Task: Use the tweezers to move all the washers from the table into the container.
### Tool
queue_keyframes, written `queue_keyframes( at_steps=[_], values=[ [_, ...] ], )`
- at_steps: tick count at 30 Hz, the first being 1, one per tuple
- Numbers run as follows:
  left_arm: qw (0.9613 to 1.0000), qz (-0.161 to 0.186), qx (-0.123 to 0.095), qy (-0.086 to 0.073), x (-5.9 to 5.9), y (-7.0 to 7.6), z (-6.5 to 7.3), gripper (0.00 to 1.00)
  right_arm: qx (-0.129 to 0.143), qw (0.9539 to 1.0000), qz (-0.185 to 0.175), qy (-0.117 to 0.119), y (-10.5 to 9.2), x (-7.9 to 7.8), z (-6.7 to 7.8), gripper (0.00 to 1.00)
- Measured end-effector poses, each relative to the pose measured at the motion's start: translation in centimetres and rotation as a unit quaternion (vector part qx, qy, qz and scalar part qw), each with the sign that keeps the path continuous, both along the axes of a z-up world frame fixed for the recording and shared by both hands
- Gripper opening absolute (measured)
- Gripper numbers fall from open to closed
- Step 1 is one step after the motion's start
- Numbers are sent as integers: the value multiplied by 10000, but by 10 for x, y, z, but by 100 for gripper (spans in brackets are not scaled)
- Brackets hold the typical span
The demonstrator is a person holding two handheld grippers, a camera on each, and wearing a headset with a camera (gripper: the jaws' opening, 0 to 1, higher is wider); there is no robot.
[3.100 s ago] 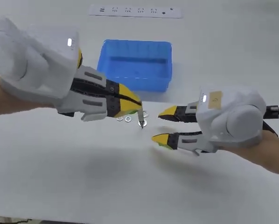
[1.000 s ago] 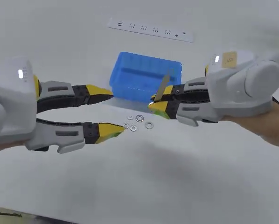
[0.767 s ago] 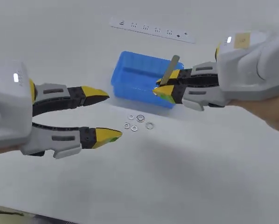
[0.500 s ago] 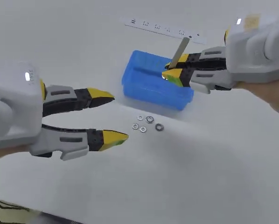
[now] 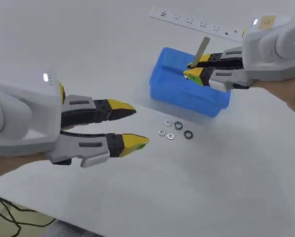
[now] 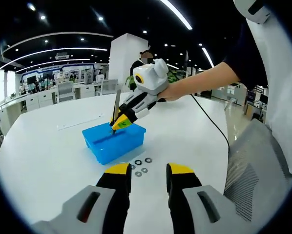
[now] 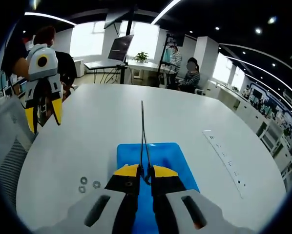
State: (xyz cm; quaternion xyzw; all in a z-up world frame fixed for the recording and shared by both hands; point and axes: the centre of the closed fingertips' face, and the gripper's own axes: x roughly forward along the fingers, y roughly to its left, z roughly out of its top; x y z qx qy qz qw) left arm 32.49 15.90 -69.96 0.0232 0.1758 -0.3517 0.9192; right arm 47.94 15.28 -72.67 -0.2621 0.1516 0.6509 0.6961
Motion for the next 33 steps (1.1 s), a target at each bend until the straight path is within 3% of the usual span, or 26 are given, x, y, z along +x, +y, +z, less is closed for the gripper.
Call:
queue_keyframes(
  at_steps=[3,6,8,9,11,12,14,17,18,19,21,23,28,30,33],
  values=[
    [9999,61,-101,-5,4,1,0,32,-39,10000,-9,62,0,2,-6,9],
    [9974,84,-656,275,4,-5,2,37,-34,9999,-26,101,1,4,-10,9],
    [9978,-8,-583,308,4,-7,0,40,-43,9999,-41,122,2,7,-13,9],
    [9981,-38,-545,300,3,-9,-1,38,-50,9999,-49,136,2,8,-15,9],
    [9989,14,-454,129,6,-7,1,18,-68,9998,-53,151,2,9,-18,9],
    [9988,118,-479,74,8,-4,2,14,-81,9998,-46,149,2,9,-21,9],
    [9977,57,-642,199,6,-6,3,13,-117,9998,-33,168,2,9,-25,9],
    [9979,131,-634,27,8,-3,8,5,-175,9997,-16,162,2,10,-31,9],
    [9971,192,-738,54,9,-2,11,4,-186,9997,-22,175,1,11,-32,9],
    [9945,215,-994,260,8,-4,12,4,-189,9996,-33,194,1,11,-33,9],
    [9947,272,-960,244,11,-1,13,4,-173,9996,-47,220,1,11,-34,9],
    [9934,279,-1041,385,10,-2,12,4,-170,9996,-47,220,2,11,-34,9],
    [9952,221,-892,332,11,-2,12,4,-192,9996,-27,212,2,11,-37,9],
    [9970,197,-698,273,11,-2,10,4,-197,9996,-31,205,2,11,-38,9],
    [9974,147,-655,275,10,-3,9,4,-212,9996,-24,202,1,11,-39,9]
  ],
)
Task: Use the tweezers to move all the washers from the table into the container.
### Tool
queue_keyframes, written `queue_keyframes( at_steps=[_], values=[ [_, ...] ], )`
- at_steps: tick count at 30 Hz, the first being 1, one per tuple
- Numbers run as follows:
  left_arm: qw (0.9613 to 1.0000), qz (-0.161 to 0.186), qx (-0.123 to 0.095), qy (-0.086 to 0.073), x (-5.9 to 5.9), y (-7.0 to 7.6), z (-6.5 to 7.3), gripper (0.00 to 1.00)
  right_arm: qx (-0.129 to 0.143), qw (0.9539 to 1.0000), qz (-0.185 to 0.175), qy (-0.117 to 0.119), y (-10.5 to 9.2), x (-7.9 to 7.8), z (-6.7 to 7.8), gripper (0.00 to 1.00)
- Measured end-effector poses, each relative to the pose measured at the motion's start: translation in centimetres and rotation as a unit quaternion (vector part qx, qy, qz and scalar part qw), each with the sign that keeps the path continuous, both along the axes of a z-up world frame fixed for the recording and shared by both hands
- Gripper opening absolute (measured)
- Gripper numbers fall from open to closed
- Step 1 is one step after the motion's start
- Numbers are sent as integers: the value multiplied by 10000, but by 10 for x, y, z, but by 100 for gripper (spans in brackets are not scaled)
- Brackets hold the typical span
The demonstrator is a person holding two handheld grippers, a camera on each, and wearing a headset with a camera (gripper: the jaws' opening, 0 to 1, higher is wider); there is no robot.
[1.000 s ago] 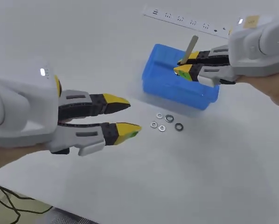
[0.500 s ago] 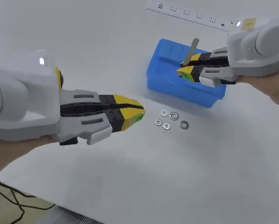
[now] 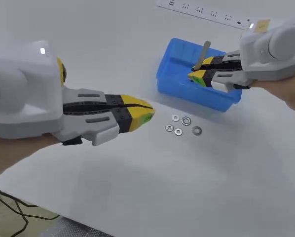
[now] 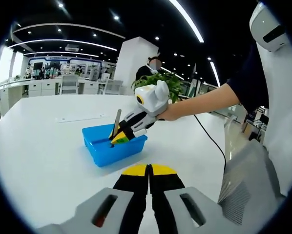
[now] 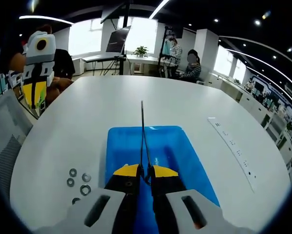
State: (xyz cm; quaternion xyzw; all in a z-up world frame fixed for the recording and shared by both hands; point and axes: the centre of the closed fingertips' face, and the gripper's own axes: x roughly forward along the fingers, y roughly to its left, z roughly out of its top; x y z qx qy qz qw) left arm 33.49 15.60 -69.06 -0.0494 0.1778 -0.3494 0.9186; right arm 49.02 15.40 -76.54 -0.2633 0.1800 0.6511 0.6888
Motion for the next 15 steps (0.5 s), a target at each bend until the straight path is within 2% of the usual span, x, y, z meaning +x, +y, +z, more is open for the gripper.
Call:
queue_keyframes(
  at_steps=[10,12,13,14,15],
  values=[
    [9998,-125,148,-43,-4,-6,3,4,-55,10000,-35,-7,-2,1,-5,10],
    [9993,-204,184,-254,-4,-3,6,4,-45,10000,-55,0,-2,1,-5,10],
    [9984,-271,261,-417,-4,0,7,4,-46,10000,-58,8,-2,1,-5,10],
    [9980,-314,311,-443,-5,0,7,6,-52,10000,-66,14,-2,1,-5,10],
    [9983,-260,300,-434,-4,0,8,11,-55,10000,-61,17,-3,1,-5,10]
  ],
)
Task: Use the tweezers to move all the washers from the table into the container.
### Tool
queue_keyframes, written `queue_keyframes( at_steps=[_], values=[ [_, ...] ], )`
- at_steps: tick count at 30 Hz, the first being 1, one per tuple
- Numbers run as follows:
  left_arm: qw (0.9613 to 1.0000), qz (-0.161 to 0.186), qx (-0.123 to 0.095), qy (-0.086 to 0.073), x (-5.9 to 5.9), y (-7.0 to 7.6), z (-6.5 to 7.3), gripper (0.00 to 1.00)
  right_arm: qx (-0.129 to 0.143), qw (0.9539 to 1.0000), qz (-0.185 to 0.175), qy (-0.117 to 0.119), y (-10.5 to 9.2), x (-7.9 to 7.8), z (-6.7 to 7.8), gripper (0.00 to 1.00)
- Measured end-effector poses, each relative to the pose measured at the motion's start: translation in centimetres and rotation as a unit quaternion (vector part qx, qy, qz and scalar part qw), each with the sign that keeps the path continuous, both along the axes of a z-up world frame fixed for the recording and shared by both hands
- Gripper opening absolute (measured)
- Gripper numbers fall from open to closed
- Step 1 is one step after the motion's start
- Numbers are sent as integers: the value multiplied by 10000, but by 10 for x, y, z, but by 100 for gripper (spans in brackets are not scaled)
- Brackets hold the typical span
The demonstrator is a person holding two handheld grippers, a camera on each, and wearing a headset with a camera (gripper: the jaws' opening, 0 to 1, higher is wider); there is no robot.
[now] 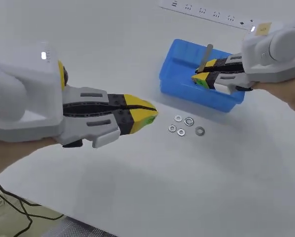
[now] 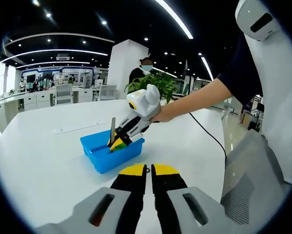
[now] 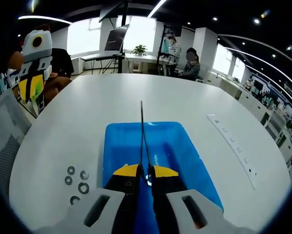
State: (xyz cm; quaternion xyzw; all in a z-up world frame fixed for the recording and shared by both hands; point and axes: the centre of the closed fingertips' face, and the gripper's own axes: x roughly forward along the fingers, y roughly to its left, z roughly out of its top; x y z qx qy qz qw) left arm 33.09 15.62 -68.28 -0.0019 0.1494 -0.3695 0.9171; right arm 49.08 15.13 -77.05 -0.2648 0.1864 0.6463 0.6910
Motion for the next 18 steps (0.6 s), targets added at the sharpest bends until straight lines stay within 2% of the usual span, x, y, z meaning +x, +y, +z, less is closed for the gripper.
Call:
queue_keyframes(
  at_steps=[2,4,6,11,14,18],
  values=[
    [9999,76,-74,13,2,1,2,20,-2,10000,1,8,0,-1,0,10],
    [9998,160,102,-61,5,5,0,24,-7,10000,0,26,0,1,-1,10],
    [9998,198,77,-14,5,6,0,31,-11,10000,1,27,-1,0,-2,10],
    [9996,240,155,-44,4,8,1,45,-23,10000,-8,-10,-3,0,0,10],
    [9994,256,222,-56,4,8,0,47,2,10000,-23,-15,-3,3,1,10],
    [9993,246,290,27,4,9,-3,50,20,10000,-52,-27,-5,3,4,11]
  ],
)
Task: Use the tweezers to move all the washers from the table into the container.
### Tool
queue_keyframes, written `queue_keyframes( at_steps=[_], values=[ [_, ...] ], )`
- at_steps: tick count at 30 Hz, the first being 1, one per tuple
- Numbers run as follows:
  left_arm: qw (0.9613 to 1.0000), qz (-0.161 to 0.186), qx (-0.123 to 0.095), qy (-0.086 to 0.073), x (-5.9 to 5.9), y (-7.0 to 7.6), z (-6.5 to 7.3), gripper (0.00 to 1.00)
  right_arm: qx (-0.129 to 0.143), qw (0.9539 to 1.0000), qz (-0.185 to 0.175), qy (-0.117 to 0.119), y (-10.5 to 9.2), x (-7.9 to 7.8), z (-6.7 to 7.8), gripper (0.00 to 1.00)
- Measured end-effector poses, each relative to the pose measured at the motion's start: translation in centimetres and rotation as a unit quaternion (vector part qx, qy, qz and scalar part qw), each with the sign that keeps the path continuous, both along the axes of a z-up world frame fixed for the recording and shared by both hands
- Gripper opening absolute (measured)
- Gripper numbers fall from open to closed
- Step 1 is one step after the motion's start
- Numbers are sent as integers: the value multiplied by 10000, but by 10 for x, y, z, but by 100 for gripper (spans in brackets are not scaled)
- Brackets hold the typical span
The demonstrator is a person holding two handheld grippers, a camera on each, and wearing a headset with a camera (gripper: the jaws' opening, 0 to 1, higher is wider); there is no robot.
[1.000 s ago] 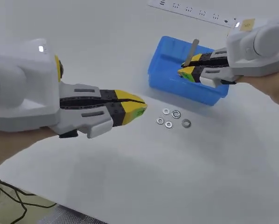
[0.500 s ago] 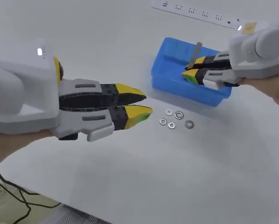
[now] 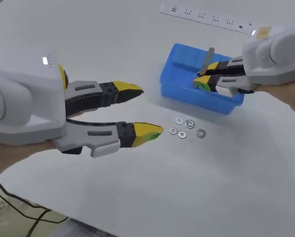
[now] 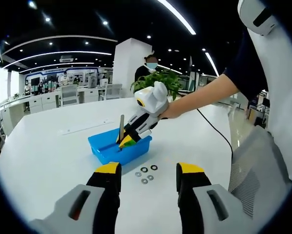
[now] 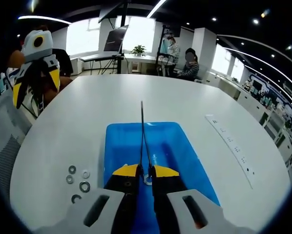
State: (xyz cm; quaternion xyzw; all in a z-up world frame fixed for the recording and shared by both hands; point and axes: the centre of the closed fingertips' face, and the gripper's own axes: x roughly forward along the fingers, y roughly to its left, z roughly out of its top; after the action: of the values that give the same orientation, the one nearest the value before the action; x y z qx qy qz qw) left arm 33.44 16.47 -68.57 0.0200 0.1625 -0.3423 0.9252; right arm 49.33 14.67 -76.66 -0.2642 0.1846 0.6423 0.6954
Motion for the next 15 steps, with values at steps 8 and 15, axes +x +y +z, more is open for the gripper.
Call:
queue_keyframes(
  at_steps=[8,15],
  values=[
    [9998,-105,183,-3,15,6,-1,50,-4,10000,55,-60,-5,-5,10,11],
    [9988,-118,370,-295,78,14,11,55,13,9998,115,-150,-3,-7,16,11]
  ],
)
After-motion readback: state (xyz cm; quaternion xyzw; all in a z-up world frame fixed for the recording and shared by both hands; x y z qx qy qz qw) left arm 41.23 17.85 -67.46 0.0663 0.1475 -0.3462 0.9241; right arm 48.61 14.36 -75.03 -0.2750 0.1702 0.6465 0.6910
